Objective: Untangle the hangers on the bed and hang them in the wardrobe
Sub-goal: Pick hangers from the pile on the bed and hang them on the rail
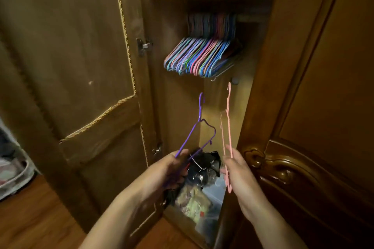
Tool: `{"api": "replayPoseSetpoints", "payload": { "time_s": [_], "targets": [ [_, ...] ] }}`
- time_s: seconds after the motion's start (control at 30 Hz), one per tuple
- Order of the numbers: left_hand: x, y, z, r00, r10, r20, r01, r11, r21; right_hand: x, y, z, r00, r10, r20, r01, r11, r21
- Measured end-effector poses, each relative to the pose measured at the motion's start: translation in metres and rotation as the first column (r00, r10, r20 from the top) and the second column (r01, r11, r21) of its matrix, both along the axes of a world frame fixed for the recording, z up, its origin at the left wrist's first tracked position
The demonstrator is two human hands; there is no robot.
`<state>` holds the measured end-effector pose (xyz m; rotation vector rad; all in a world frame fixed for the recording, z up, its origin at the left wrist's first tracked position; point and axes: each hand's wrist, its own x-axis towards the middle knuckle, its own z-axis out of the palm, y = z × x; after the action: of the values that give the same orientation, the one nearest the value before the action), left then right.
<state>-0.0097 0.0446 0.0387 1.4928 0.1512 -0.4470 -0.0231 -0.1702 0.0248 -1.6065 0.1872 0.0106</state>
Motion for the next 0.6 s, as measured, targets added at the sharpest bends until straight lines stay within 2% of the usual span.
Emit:
{"api": "replayPoseSetpoints", "payload": {
  "time_s": [0.1, 0.23, 0.4, 0.6],
  "targets": [
    [0.035, -0.002, 0.005, 0.997, -0.072, 0.032, 0.073, 0.997, -0.031, 0.015, 0.003, 0.005, 0.998, -0.053, 0.014, 0.053, 0.999, -0.005],
    [0.08, -0.002, 0.016, 0.983, -0.153, 0.102, 0.161, 0.984, -0.08, 0.05, 0.015, 0.012, 0.977, -0.198, 0.082, 0.203, 0.978, -0.049],
    [0.145, -0.008, 0.052, 0.952, -0.213, 0.222, 0.24, 0.965, -0.105, 0.108, 0.034, 0.045, 0.892, -0.397, 0.215, 0.418, 0.907, -0.059],
    [0.211, -0.039, 0.111, 0.887, -0.272, 0.374, 0.325, 0.942, -0.087, 0.166, 0.031, 0.1, 0.823, -0.479, 0.304, 0.536, 0.833, -0.14]
  ]
}}
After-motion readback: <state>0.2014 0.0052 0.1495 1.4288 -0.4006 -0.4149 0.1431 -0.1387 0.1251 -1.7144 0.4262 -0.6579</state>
